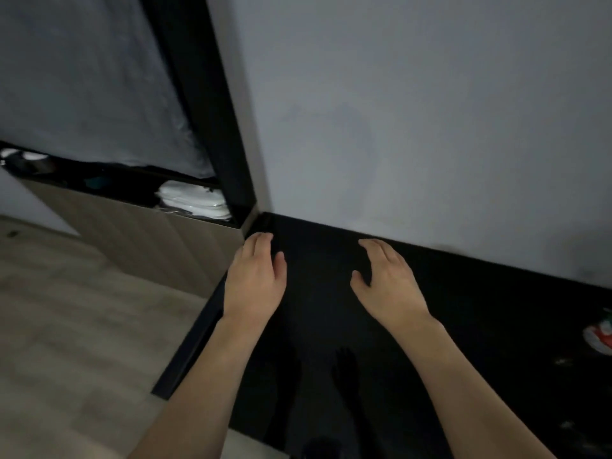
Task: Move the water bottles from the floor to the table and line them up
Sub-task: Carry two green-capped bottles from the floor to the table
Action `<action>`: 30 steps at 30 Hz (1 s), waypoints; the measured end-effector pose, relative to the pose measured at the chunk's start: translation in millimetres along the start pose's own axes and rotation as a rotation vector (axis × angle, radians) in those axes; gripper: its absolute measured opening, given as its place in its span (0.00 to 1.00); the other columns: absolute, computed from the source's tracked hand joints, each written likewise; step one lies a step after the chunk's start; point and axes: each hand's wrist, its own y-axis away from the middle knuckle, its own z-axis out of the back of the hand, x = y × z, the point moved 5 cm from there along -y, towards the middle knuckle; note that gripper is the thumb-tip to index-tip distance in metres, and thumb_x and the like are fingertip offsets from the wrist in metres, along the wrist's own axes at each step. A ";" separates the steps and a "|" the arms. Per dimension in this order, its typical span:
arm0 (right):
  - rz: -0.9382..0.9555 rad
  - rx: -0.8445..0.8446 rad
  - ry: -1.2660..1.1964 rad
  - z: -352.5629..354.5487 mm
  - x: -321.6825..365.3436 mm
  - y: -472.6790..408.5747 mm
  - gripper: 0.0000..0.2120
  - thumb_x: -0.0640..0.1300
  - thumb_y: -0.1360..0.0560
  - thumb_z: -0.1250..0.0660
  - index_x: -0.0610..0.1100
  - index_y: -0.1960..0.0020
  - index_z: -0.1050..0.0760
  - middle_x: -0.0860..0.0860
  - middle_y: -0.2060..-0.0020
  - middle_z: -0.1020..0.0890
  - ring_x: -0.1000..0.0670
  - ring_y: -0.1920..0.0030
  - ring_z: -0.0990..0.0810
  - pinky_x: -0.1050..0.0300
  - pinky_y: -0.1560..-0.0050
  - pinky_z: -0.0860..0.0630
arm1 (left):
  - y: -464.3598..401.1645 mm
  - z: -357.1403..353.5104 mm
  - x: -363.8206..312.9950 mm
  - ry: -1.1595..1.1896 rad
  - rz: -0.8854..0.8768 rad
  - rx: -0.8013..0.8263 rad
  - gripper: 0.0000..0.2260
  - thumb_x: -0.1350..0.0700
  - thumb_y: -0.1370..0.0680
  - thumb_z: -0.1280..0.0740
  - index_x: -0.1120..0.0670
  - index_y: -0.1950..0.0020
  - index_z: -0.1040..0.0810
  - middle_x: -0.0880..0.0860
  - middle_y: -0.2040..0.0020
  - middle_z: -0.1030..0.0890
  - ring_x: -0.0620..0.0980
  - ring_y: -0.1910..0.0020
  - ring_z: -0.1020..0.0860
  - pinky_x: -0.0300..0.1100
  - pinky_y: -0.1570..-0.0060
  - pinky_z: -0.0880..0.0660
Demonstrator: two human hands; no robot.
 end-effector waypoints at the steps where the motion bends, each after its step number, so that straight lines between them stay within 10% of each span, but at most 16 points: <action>1: 0.020 0.008 -0.020 -5.4 12.9 -4.6 0.29 0.50 0.25 0.33 0.48 0.27 0.37 0.49 0.31 0.29 0.49 0.31 0.31 0.55 0.31 0.38 | 1.2 8.8 11.9 -0.010 0.021 -0.016 0.17 0.55 0.20 0.36 0.60 0.33 0.26 0.59 0.37 0.23 0.58 0.40 0.23 0.53 0.40 0.25; 30: 0.553 0.381 -0.117 -222.6 471.3 -17.7 0.27 0.47 0.23 0.36 0.47 0.26 0.37 0.50 0.29 0.32 0.46 0.32 0.31 0.50 0.34 0.32 | 71.8 239.7 427.4 -0.125 0.562 -0.231 0.18 0.54 0.18 0.39 0.60 0.30 0.28 0.59 0.32 0.26 0.60 0.36 0.26 0.52 0.37 0.29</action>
